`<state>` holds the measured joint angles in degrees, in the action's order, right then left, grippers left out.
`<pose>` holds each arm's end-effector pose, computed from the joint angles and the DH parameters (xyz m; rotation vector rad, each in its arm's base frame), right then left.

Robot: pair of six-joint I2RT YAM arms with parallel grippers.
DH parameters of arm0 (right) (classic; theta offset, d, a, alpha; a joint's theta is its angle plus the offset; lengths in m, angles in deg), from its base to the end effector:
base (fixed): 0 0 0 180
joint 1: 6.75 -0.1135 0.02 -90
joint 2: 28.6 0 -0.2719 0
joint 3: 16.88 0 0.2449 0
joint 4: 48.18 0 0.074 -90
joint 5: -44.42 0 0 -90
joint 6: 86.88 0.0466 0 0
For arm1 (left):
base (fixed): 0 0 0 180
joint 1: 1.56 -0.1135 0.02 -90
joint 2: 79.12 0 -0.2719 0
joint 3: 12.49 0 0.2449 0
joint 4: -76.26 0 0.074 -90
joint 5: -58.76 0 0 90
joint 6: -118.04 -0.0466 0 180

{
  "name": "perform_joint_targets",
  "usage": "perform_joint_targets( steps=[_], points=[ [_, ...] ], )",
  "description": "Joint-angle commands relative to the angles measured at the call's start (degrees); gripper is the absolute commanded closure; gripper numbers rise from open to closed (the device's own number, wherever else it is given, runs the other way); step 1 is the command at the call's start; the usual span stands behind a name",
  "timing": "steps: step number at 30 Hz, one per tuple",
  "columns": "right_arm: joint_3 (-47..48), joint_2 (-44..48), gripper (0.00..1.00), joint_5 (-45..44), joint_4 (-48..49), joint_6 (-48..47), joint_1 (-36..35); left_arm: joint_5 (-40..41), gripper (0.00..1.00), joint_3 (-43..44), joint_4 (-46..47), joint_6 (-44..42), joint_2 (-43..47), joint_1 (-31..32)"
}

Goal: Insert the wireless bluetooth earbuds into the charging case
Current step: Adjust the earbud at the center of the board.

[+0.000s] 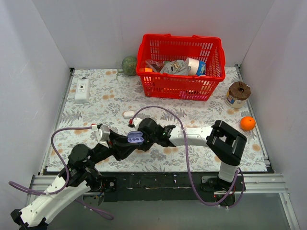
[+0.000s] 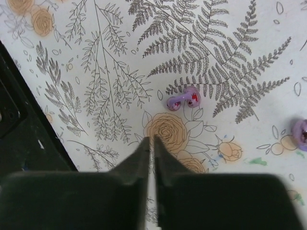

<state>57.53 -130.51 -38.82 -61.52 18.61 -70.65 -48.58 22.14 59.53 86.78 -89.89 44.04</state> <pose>0.1642 0.3476 0.1878 -1.0551 2.1873 0.8195 0.0561 -0.0772 0.2781 0.0957 1.6960 -1.6543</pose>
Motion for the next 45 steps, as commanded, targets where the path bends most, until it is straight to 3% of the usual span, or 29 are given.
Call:
perform_joint_targets(
  steps=[1, 3, 6, 15, 31, 45],
  points=[
    [3.6, -0.7, 0.73, -4.8, 0.5, 2.7, -0.6, 0.3, 1.0, 2.2, 0.6, -0.6, -0.3, 0.2],
    [5.5, -0.7, 0.62, -8.4, -2.3, 5.2, -0.6, 0.5, 1.0, 2.4, 0.3, -0.6, 0.0, 0.2],
    [8.2, -1.4, 0.55, -11.2, -5.4, 10.8, -0.6, 1.2, 1.0, 2.2, 0.3, -0.6, 0.7, 0.2],
    [17.1, -7.7, 0.58, -14.3, -15.4, 22.6, -0.7, 2.1, 1.0, 2.3, 0.2, -0.8, 2.0, 0.2],
    [19.2, -10.9, 0.58, -16.5, -20.9, 24.1, -0.9, 2.0, 1.0, 2.1, -0.6, -1.0, 4.4, 0.2],
    [20.0, -12.2, 0.67, -15.6, -20.9, 23.2, -0.8, 2.0, 1.0, 2.0, -1.0, -0.7, 4.8, 0.2]
  ],
)
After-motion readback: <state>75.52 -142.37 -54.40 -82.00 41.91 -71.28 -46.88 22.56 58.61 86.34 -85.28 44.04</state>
